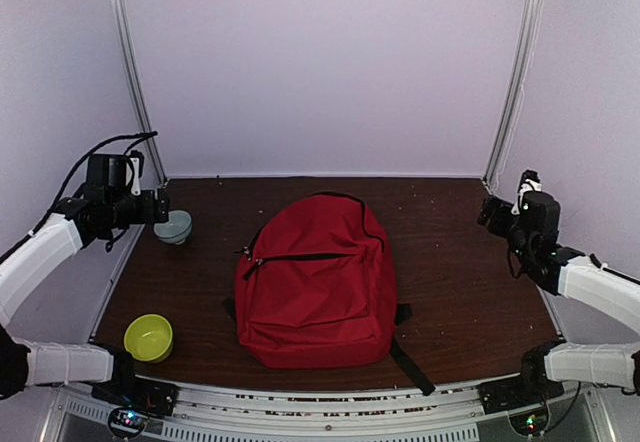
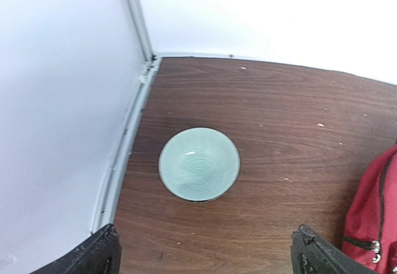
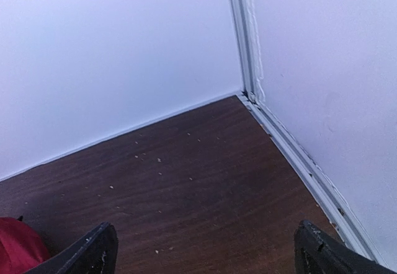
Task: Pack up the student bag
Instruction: Reset both arms
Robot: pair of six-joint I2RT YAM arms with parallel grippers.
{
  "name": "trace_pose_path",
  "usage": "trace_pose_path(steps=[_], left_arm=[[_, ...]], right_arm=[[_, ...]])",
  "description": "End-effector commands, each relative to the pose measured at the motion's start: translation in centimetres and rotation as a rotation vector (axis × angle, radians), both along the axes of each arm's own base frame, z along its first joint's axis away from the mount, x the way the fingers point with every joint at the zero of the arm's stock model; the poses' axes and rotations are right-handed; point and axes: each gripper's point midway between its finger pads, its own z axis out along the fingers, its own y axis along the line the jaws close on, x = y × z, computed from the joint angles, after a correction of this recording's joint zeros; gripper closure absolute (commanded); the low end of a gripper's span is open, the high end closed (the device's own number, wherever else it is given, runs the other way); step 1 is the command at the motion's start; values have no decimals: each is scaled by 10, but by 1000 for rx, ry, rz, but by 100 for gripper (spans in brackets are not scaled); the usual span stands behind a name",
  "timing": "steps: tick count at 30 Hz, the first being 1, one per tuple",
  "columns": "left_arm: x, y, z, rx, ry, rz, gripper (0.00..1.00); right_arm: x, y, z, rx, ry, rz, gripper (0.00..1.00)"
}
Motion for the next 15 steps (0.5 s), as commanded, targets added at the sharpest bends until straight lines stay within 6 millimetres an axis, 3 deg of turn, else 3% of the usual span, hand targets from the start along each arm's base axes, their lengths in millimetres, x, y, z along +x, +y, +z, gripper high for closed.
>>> trace_pose_path(steps=[1, 4, 8, 15], left_arm=[[-8, 27, 10, 30, -60, 122, 2], [-12, 28, 28, 48, -81, 106, 2], [-15, 33, 41, 129, -100, 96, 2], [-8, 42, 12, 179, -93, 128, 2]], right_arm=[[-12, -32, -3, 47, -40, -200, 0], [-15, -43, -15, 37, 17, -275, 0], [-11, -43, -22, 45, 45, -286, 0], [-9, -42, -26, 33, 50, -282, 0]])
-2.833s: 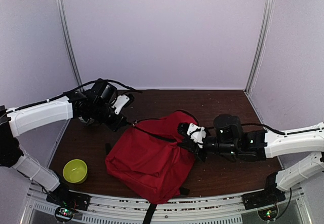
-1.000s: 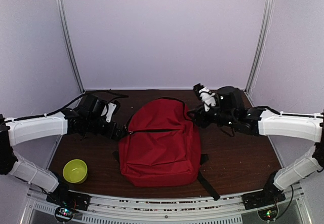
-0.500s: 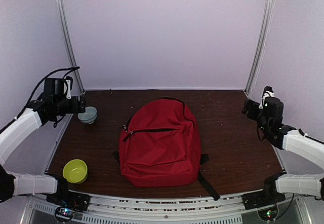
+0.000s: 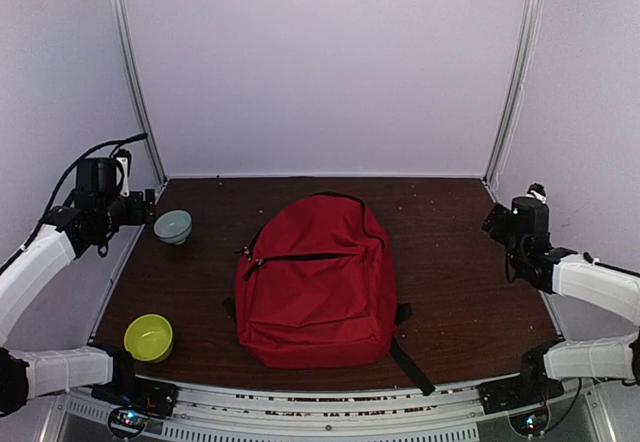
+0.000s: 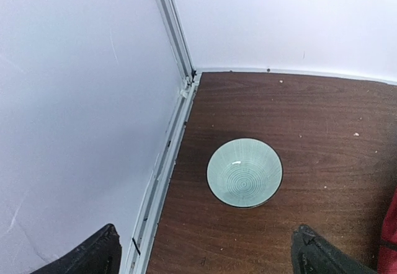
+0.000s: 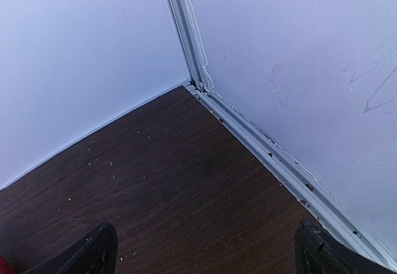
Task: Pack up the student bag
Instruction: Reset both arms
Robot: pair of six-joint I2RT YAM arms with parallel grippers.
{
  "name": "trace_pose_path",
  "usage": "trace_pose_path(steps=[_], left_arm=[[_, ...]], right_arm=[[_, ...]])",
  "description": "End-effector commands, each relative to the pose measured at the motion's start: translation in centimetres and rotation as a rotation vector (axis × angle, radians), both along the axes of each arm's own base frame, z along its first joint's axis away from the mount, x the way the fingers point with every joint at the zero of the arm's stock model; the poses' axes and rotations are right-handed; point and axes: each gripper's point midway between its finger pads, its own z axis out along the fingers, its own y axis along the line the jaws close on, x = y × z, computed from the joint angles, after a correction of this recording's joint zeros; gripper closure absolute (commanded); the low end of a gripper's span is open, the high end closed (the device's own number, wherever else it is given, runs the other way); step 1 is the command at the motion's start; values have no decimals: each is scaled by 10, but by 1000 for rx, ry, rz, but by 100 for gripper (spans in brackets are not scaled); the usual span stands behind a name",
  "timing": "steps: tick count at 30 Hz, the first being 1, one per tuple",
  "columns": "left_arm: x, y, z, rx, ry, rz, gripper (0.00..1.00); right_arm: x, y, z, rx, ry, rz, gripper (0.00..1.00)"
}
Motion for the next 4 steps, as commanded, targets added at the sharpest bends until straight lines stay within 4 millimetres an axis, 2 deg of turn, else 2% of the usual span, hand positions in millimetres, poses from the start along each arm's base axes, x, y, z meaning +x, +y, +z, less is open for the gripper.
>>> trace_pose_path(steps=[1, 4], left_arm=[[8, 6, -8, 25, -24, 17, 2], [11, 2, -9, 10, -27, 1, 2]], right_arm=[[0, -7, 10, -3, -30, -44, 0], [-2, -7, 8, -9, -32, -38, 0]])
